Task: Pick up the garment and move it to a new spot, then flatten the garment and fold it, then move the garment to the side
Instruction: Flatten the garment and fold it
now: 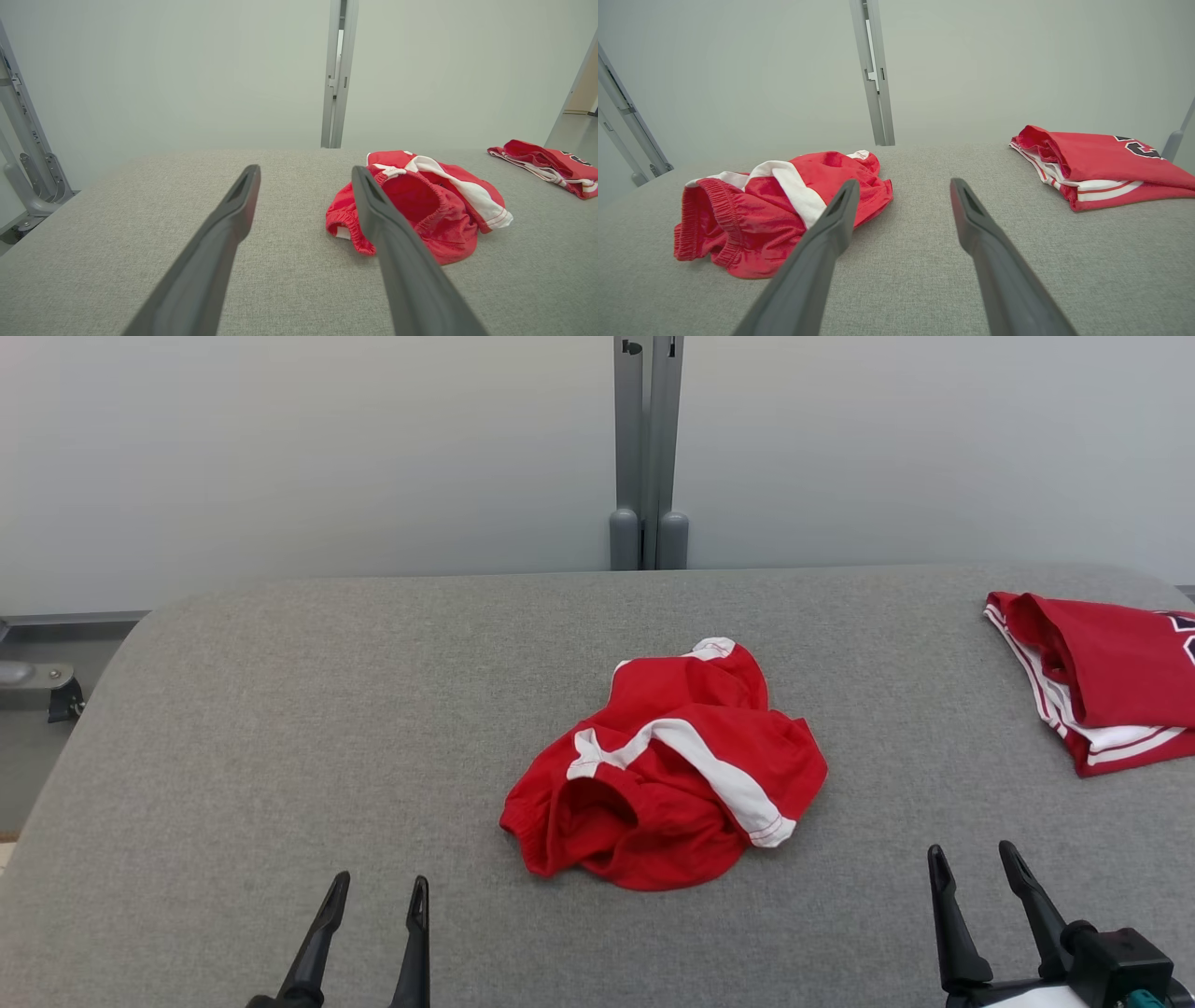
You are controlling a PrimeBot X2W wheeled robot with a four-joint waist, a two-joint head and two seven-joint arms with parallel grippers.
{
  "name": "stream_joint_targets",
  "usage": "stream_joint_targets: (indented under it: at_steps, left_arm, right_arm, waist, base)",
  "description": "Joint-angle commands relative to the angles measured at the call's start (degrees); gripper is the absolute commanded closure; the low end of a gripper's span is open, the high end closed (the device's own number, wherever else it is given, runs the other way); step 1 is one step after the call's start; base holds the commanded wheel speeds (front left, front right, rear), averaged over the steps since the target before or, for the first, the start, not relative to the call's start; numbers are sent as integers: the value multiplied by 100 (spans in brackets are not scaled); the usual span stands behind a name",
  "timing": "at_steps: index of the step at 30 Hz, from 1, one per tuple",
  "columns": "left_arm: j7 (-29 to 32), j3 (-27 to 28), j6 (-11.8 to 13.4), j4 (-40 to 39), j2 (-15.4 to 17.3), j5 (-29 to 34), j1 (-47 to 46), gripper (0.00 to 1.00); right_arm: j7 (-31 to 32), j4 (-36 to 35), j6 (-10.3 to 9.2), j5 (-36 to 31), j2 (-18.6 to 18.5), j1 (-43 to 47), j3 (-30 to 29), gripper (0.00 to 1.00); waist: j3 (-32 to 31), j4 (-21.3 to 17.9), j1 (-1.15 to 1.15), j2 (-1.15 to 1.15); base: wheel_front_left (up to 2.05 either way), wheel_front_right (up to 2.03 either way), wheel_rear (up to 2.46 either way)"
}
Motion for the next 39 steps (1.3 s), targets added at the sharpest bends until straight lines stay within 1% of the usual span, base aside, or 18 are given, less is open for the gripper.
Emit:
stream_joint_targets:
  at_steps: [1, 19, 39]
  left_arm:
    - [-1, -32, 48, -16, -7, -58, 54, 0]
    - [-1, -194, 121, 84, -7, 111, -71, 0]
    - [-2, -272, 209, 190, -6, 104, -119, 0]
  right_arm:
    - [2, 7, 0, -27, 3, 35, 14, 0]
    - [3, 31, 0, -22, 29, -25, 24, 0]
    - [3, 58, 0, -40, 31, -32, 9, 0]
  waist:
    - [-2, -3, 0, 0]
    - [-25, 0, 0, 0]
    - [-63, 11, 0, 0]
  base:
    - [0, 0, 0]
    - [0, 0, 0]
    - [0, 0, 0]
